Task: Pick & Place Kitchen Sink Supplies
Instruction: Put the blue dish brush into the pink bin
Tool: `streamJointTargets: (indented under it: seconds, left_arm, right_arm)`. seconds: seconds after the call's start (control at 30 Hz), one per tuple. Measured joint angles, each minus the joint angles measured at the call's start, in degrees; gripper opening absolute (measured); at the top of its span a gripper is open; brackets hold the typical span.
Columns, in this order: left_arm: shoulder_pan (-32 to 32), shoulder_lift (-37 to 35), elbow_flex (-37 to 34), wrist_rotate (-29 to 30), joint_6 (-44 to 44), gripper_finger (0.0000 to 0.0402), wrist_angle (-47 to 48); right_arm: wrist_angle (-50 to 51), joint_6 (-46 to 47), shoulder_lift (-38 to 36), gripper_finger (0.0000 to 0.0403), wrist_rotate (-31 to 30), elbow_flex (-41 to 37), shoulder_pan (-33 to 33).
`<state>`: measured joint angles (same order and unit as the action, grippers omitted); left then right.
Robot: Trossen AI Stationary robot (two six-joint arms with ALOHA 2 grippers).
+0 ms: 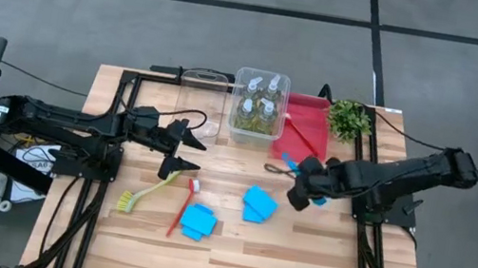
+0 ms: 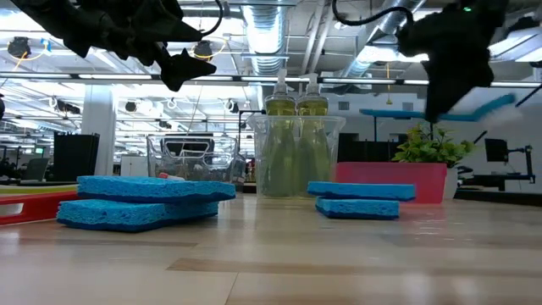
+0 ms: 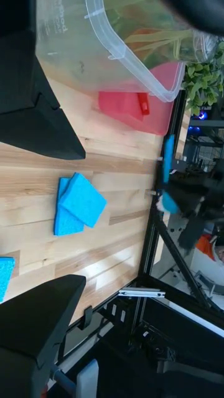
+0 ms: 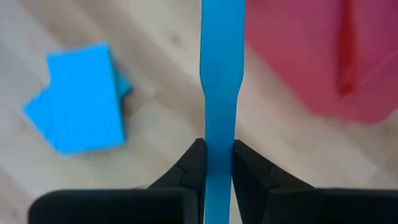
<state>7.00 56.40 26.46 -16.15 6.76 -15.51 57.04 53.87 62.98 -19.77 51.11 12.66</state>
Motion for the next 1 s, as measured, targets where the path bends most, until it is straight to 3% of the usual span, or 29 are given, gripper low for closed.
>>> streamJointTargets:
  seconds: [0.3,0.67,1.0]
  left_arm:
    - [0.01,0.00,0.00,0.01,0.00,0.0319,0.00]
    - [0.01,-0.02,0.00,0.01,-0.02,0.0319,0.00]
    - [0.01,-0.02,0.02,0.00,-0.02,0.0319,0.00]
  right_arm:
    - [-0.35,-10.53,-1.12,0.0047,-5.91,2.30,-14.13]
    - [-8.62,-23.19,-0.75,0.0049,-6.01,2.88,-31.59]
    - [-11.20,-27.96,-0.75,0.0064,-4.51,2.88,-39.44]
